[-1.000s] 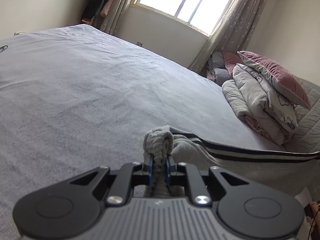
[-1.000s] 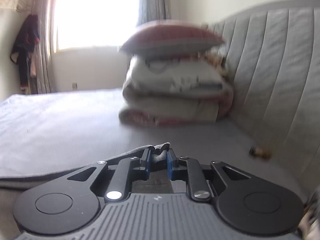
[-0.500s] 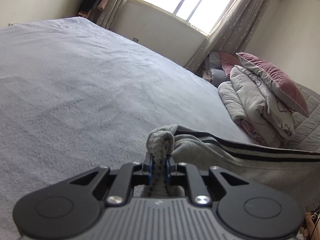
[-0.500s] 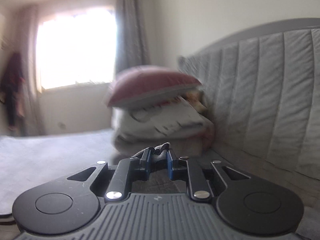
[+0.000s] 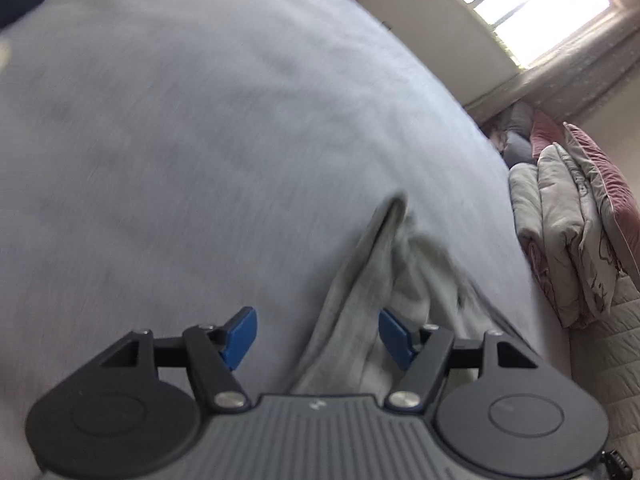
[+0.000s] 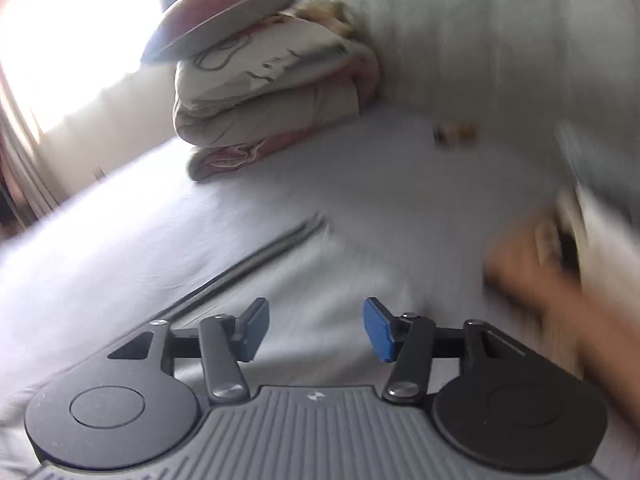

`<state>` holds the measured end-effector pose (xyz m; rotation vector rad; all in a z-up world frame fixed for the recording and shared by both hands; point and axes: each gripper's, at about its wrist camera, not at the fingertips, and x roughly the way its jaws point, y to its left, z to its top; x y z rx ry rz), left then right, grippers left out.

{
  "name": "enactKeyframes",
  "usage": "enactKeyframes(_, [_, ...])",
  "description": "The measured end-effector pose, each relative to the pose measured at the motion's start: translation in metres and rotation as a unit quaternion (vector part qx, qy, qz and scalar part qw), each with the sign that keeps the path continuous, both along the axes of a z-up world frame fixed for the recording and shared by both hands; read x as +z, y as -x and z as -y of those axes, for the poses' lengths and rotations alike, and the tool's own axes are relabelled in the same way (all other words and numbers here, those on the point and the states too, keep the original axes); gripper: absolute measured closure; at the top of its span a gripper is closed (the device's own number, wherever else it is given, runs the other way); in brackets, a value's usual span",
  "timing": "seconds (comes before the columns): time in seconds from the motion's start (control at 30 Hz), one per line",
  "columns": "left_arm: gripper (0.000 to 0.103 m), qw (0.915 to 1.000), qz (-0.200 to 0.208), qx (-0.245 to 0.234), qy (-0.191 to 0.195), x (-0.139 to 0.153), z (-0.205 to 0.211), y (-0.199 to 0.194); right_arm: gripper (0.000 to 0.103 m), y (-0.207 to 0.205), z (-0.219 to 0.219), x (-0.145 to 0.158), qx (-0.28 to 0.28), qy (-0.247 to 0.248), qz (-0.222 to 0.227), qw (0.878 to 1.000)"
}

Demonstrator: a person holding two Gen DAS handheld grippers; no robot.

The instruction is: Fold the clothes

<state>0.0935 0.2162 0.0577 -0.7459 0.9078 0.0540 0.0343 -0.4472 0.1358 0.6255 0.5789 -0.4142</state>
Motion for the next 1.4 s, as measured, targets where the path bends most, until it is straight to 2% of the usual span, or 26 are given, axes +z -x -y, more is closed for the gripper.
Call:
enactKeyframes(0.07, [0.034,0.9997,-0.018,0.010,0.009,-0.014,0.008,0.030,0.041,0.036,-0.008,-0.009,-0.013,-0.067,0.003,0.998])
enactKeyframes(0.13, [0.034,0.9993,-0.019,0.015,0.028,-0.024,0.016,0.044,0.041,0.065,-0.020,-0.018,-0.004,-0.118,0.005,0.993])
enactKeyframes(0.2, [0.033,0.9988,-0.013,0.016,0.044,-0.034,0.024,0.045,0.038,0.103,-0.037,-0.027,-0.016,-0.138,0.013,0.990])
enactKeyframes(0.27, [0.032,0.9983,-0.005,0.019,0.055,-0.042,0.031,0.044,0.035,0.136,-0.049,-0.040,-0.028,-0.152,0.001,0.988])
enactKeyframes(0.4, [0.028,0.9965,0.026,0.031,0.074,-0.045,0.039,0.034,0.035,0.192,-0.066,-0.070,-0.061,-0.218,-0.025,0.974])
enactKeyframes(0.47, [0.025,0.9959,0.031,0.037,0.076,-0.048,0.043,0.030,0.035,0.216,-0.078,-0.078,-0.070,-0.238,-0.017,0.969])
enactKeyframes(0.5, [0.023,0.9954,0.036,0.037,0.081,-0.049,0.044,0.027,0.035,0.222,-0.083,-0.080,-0.072,-0.239,-0.014,0.968])
enactKeyframes(0.57, [0.024,0.9941,0.045,0.035,0.092,-0.049,0.044,0.023,0.035,0.228,-0.091,-0.085,-0.073,-0.238,-0.013,0.969])
enactKeyframes(0.6, [0.046,0.9941,0.049,0.034,0.091,-0.048,0.044,0.021,0.035,0.228,-0.092,-0.089,-0.071,-0.236,-0.014,0.969])
enactKeyframes(0.63, [0.073,0.9946,0.052,0.031,0.084,-0.048,0.042,0.022,0.035,0.227,-0.093,-0.093,-0.069,-0.235,-0.015,0.969])
enactKeyframes(0.77, [0.078,0.9897,0.061,0.060,0.115,-0.043,0.025,0.041,0.035,0.219,-0.080,-0.103,-0.131,-0.203,-0.012,0.970])
enactKeyframes(0.83, [0.085,0.9872,0.071,0.071,0.124,-0.037,0.019,0.050,0.037,0.214,-0.073,-0.107,-0.149,-0.184,-0.001,0.972])
enactKeyframes(0.87, [0.086,0.9863,0.076,0.076,0.125,-0.034,0.016,0.053,0.043,0.211,-0.069,-0.109,-0.156,-0.174,0.005,0.972])
enactKeyframes(0.9, [0.086,0.9854,0.078,0.081,0.128,-0.033,0.013,0.055,0.061,0.209,-0.066,-0.111,-0.163,-0.166,0.006,0.973])
enactKeyframes(0.97, [0.087,0.9841,0.079,0.088,0.132,-0.031,0.009,0.060,0.087,0.207,-0.060,-0.112,-0.171,-0.157,0.006,0.973])
enactKeyframes(1.03, [0.088,0.9835,0.083,0.092,0.132,-0.029,0.008,0.063,0.089,0.209,-0.058,-0.112,-0.165,-0.159,0.020,0.973])
enactKeyframes(1.07, [0.088,0.9831,0.084,0.094,0.132,-0.027,0.007,0.065,0.094,0.211,-0.058,-0.110,-0.161,-0.157,0.029,0.974])
enactKeyframes(1.27, [0.091,0.9765,0.093,0.120,0.154,-0.015,-0.010,0.089,0.095,0.226,-0.066,-0.075,-0.131,-0.121,0.080,0.981])
enactKeyframes(1.4, [0.092,0.9759,0.101,0.125,0.147,-0.008,-0.018,0.111,0.095,0.234,-0.069,-0.060,-0.111,-0.117,0.076,0.984])
